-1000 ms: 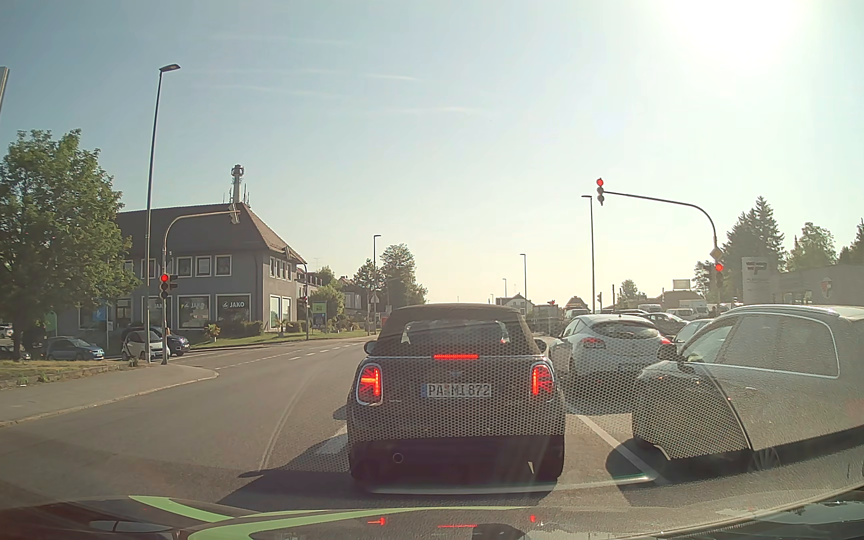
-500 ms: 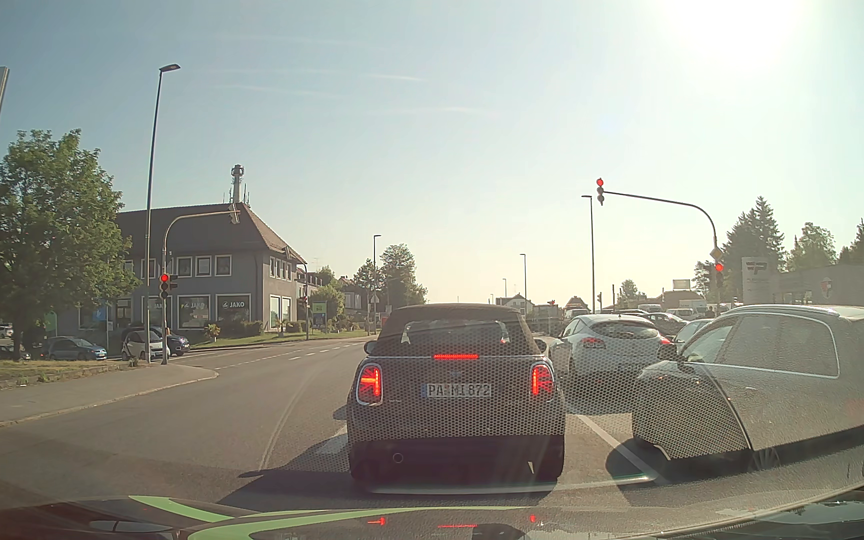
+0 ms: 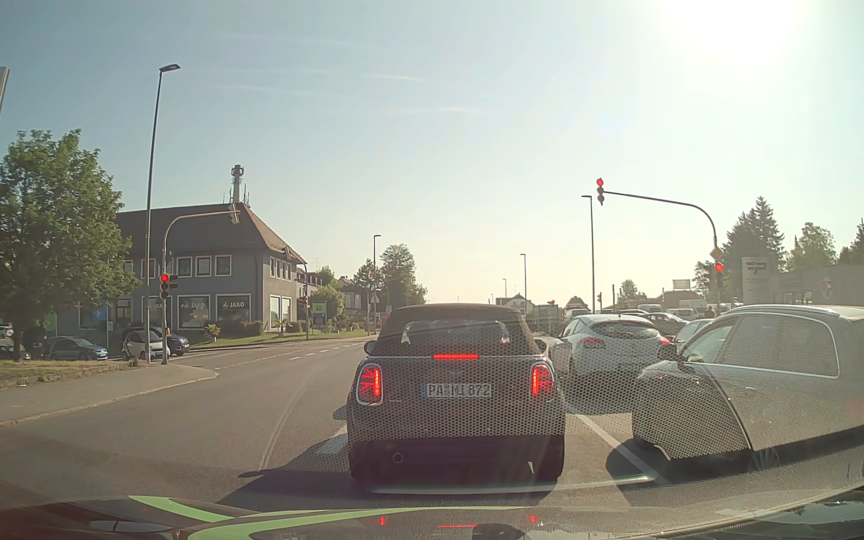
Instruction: Follow the waypoints while adhering to traffic rules and regulations
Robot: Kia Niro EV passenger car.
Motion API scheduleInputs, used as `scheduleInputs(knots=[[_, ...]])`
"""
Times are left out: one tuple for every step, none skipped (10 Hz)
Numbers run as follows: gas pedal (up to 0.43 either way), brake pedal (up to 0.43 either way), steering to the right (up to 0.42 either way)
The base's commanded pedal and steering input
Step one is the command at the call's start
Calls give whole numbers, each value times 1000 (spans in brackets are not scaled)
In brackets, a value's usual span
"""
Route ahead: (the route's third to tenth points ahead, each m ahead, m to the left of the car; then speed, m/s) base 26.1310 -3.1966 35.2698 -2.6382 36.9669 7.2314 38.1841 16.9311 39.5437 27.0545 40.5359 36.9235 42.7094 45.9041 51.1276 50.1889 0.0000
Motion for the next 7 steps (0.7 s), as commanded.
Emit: scheduleInputs(knots=[[0, 293, -5], [0, 293, -5], [0, 293, -6], [0, 293, -5], [0, 293, -5], [0, 287, -5], [0, 293, -5]])
